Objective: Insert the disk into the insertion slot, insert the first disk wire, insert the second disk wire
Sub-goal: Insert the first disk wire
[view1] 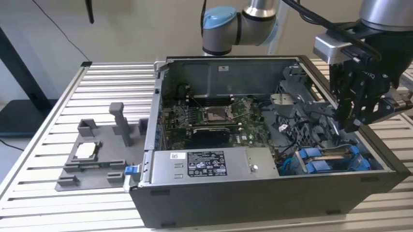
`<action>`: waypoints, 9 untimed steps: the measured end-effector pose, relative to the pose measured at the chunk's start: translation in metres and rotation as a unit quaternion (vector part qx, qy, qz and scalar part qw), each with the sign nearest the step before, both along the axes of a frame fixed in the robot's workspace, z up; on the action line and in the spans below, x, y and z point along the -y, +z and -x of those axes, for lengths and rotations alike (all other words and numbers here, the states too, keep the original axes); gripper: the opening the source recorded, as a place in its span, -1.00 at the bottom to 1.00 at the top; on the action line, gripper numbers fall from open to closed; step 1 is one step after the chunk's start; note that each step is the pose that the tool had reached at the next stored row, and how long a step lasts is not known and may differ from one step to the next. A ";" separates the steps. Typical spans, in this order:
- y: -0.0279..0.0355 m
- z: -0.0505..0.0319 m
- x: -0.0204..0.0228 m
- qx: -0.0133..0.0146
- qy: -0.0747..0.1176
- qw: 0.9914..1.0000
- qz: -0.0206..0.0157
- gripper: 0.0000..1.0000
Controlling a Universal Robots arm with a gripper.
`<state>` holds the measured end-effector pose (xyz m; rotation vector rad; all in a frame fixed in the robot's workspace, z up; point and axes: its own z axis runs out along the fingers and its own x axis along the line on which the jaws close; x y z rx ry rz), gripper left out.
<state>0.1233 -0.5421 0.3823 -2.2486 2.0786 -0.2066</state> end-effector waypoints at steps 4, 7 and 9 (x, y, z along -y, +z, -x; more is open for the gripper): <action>-0.0001 -0.0028 -0.0012 0.000 0.000 1.000 0.001 -0.25; -0.0001 -0.0031 -0.0016 0.000 0.000 1.000 0.001 -0.25; -0.0001 -0.0031 -0.0019 0.000 0.000 1.000 0.001 -0.25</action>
